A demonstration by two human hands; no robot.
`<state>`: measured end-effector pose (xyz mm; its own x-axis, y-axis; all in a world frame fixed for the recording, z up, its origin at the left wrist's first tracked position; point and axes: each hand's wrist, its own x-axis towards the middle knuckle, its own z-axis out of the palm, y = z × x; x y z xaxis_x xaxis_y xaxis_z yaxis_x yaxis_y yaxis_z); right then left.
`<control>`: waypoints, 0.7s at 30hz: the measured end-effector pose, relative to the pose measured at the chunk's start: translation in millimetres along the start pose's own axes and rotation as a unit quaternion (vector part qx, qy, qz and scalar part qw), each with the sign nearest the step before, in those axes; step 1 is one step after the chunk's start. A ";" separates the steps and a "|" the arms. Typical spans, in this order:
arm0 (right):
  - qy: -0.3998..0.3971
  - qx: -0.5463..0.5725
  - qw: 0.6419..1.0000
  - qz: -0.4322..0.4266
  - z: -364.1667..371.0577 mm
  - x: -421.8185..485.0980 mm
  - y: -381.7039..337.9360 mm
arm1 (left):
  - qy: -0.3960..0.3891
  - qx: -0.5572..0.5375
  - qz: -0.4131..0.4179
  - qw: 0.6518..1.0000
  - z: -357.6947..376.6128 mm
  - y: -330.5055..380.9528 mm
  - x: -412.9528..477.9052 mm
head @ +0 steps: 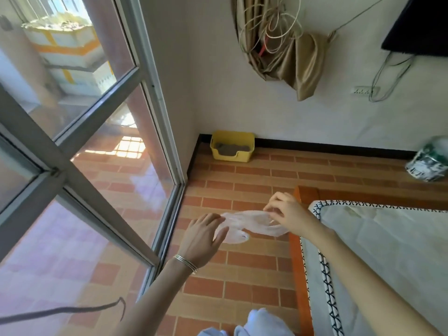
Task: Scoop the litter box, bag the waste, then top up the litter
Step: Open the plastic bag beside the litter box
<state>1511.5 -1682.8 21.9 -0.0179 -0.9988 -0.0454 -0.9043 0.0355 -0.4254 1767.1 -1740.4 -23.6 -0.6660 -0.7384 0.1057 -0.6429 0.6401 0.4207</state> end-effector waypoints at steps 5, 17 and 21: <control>0.075 0.029 0.989 -0.124 -4.6 23.6 22.6 | -0.002 -0.047 0.012 0.999 -6.1 -3.4 52.7; 0.022 0.179 0.959 -0.219 -45.9 131.8 72.8 | -0.024 -0.081 -0.051 0.995 -9.7 -8.7 208.2; -0.075 0.065 0.964 -0.247 -52.2 166.8 96.7 | -0.046 -0.056 -0.064 0.995 -2.1 -3.9 256.1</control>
<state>1398.7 -1847.7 20.3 0.4724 -0.8790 0.0654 -0.7253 -0.4299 -0.5377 1599.8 -1932.4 3.7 -0.6161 -0.7869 -0.0355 -0.6822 0.5105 0.5235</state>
